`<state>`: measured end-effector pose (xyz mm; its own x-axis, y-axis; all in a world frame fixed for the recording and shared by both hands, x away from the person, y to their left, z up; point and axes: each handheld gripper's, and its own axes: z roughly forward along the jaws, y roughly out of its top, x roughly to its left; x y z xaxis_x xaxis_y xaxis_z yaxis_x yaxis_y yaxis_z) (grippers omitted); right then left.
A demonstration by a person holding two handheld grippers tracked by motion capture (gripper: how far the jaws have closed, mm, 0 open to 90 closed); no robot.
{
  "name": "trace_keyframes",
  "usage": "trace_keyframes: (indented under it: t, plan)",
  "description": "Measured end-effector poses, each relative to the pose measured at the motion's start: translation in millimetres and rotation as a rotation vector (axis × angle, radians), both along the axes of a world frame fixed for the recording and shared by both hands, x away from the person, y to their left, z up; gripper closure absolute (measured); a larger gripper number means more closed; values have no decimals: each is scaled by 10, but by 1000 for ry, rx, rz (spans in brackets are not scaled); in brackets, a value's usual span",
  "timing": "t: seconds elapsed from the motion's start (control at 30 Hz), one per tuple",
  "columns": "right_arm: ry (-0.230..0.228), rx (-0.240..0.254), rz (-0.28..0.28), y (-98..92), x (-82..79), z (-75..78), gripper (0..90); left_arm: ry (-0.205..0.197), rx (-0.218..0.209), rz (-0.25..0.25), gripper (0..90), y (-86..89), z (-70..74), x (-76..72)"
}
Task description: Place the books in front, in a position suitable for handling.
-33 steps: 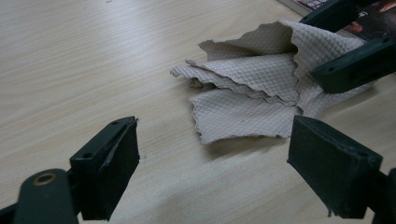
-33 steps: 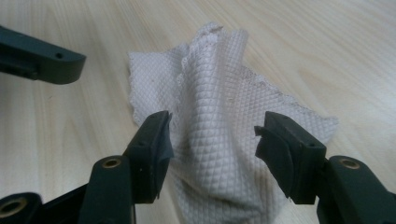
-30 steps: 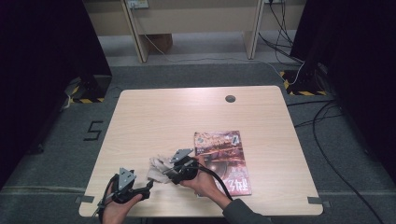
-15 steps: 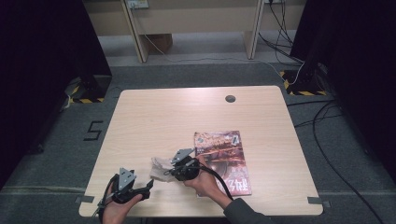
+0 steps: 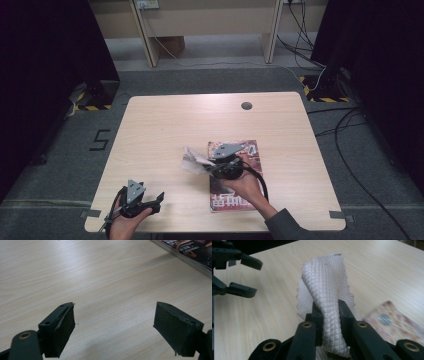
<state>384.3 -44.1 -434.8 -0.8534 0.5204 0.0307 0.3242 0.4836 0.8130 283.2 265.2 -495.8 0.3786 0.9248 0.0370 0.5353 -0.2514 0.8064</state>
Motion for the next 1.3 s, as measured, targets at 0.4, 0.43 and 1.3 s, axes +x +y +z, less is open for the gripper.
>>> trace_keyframes:
  t: [0.4,0.43,1.3]
  plan:
    - [-43,7,-200,-1029,19,111,801,5,6,-11,164,-17,-2,2]
    - [-43,5,-224,-1130,11,99,801,4,6,-13,164,-19,-9,6]
    - [10,-108,-502,-2311,-237,-316,799,-47,32,-116,161,-469,66,195]
